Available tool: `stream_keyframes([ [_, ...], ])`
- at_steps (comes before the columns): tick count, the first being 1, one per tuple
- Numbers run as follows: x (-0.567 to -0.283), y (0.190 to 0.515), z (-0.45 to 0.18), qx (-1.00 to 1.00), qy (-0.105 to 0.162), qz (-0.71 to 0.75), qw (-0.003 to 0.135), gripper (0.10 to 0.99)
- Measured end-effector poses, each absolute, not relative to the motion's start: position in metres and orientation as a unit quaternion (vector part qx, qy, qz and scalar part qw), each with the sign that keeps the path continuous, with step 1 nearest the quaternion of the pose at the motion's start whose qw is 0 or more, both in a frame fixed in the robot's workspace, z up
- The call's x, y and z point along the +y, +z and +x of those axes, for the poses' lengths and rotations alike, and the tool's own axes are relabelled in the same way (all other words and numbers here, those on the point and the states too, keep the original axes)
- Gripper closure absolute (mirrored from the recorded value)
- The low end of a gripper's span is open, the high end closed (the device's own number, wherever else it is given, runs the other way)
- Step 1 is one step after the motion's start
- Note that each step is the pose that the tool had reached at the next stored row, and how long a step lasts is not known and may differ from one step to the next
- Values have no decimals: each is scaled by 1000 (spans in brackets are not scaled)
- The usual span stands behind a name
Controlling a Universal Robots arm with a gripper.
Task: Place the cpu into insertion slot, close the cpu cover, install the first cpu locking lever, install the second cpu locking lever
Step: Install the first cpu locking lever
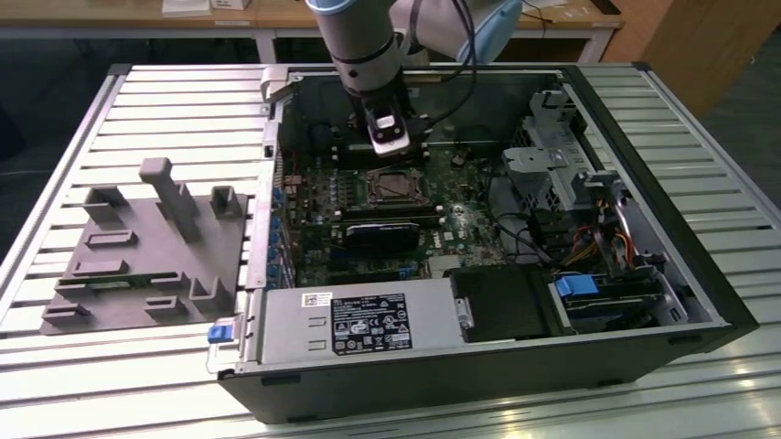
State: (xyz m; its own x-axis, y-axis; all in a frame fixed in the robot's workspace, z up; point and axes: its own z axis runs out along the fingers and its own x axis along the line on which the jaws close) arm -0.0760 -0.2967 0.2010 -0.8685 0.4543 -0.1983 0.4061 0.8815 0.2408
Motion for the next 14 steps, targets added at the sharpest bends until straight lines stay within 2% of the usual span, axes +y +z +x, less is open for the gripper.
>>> stream_keyframes([
  [14,-297,194,-76,958,89,240,130,980],
])
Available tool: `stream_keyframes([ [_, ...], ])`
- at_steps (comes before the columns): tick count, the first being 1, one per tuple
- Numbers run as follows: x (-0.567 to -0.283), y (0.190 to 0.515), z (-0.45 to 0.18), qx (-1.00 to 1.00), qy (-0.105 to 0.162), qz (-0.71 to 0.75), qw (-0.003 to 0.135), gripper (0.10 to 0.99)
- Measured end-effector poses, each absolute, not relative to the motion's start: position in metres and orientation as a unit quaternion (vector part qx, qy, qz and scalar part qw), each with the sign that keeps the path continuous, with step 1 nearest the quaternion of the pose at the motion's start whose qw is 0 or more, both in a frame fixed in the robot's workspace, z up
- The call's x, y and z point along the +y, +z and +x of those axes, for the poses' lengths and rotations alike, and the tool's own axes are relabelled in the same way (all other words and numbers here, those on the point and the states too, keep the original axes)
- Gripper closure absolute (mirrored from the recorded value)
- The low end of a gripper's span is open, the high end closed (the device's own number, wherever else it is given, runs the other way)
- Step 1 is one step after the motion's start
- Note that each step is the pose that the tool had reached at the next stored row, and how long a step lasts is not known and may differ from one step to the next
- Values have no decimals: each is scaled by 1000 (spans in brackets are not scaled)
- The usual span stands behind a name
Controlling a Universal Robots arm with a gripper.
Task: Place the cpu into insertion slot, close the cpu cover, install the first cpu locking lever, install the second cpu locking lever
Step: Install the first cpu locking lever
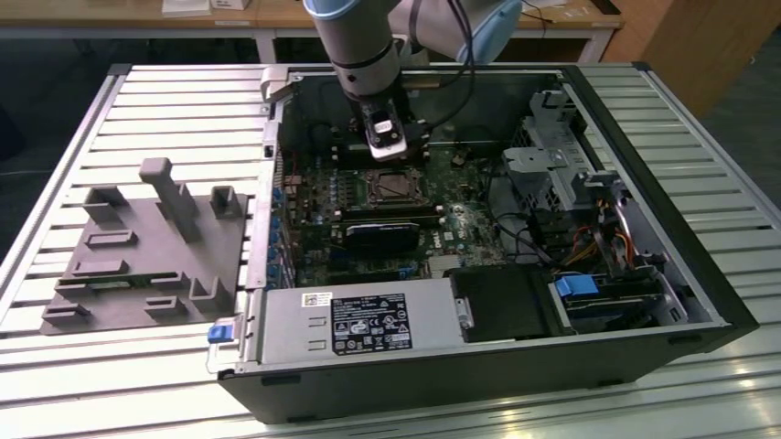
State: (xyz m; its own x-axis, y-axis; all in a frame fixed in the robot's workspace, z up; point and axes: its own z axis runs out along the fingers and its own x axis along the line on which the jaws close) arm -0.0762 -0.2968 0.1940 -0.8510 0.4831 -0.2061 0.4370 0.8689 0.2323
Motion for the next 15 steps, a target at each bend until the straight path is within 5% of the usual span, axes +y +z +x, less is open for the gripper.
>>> stream_keyframes([
  [15,-297,195,-76,956,84,248,132,980],
])
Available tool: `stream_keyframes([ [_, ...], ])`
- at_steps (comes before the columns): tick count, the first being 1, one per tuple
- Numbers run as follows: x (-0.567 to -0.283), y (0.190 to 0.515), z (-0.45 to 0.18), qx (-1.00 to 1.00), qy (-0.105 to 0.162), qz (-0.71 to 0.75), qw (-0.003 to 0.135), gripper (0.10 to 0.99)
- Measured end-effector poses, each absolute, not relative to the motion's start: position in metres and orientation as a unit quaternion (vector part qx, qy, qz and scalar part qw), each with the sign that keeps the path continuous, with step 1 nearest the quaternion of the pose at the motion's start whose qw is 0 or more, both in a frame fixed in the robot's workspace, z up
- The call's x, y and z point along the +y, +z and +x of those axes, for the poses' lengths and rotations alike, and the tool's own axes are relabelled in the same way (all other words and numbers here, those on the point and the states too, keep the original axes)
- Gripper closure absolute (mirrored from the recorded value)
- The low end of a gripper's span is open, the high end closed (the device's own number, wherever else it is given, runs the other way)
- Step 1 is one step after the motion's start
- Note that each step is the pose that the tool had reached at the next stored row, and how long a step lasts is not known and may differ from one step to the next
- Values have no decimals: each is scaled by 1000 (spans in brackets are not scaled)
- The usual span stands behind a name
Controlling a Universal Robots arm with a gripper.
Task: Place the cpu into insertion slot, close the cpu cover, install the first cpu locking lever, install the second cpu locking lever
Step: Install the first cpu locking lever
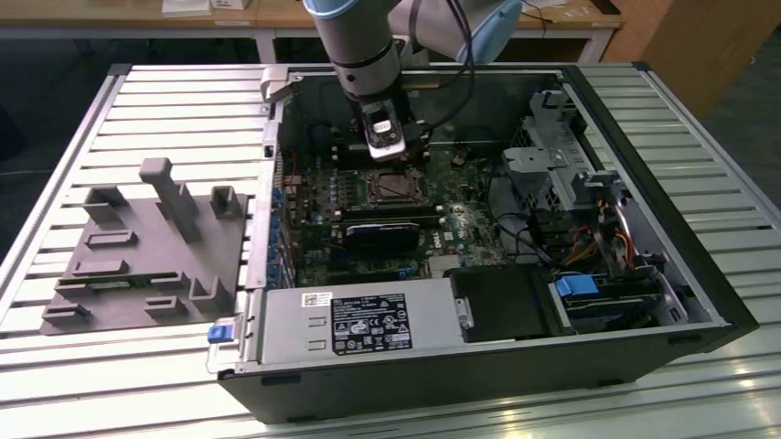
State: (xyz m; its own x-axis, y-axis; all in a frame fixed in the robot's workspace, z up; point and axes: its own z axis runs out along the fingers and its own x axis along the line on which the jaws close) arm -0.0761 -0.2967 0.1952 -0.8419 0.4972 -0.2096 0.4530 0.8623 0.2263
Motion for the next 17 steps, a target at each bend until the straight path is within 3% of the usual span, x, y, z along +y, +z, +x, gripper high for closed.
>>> stream_keyframes([
  [17,-294,205,-77,956,84,249,131,980],
])
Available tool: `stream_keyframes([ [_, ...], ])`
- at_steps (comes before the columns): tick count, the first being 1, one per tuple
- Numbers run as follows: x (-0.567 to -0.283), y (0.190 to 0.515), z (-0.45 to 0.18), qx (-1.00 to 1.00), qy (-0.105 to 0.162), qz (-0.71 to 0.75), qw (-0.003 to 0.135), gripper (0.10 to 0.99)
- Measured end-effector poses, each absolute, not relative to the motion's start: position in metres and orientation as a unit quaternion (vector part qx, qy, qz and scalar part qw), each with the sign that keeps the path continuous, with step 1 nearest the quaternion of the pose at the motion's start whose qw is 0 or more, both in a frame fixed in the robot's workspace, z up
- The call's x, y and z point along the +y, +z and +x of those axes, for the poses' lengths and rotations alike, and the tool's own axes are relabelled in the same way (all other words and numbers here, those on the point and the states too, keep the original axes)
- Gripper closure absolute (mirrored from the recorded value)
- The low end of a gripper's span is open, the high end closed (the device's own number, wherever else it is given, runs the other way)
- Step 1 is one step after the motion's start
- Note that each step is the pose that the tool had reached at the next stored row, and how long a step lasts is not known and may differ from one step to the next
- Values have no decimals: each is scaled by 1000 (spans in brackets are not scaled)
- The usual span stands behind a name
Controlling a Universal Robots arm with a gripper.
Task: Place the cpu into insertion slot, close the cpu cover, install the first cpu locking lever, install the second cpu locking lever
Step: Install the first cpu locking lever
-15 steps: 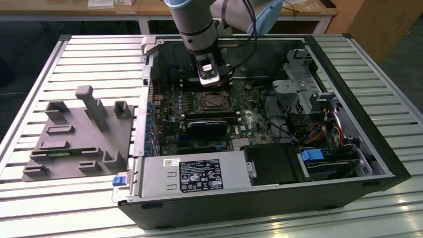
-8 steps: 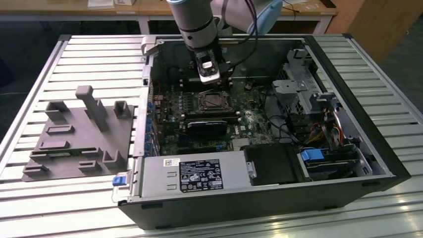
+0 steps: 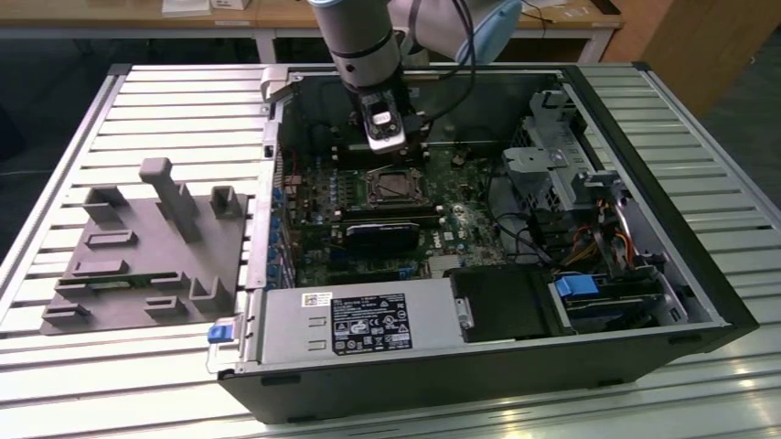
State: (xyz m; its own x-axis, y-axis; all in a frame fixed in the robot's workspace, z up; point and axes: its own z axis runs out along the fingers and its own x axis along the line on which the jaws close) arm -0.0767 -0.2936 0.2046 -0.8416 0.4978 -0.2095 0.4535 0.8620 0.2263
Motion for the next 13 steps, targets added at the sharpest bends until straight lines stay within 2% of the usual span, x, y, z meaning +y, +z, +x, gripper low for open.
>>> stream_keyframes([
  [7,-292,204,-77,956,83,249,132,980],
  [9,-292,201,-77,957,73,247,134,980],
  [13,-291,200,-77,957,72,247,135,980],
])
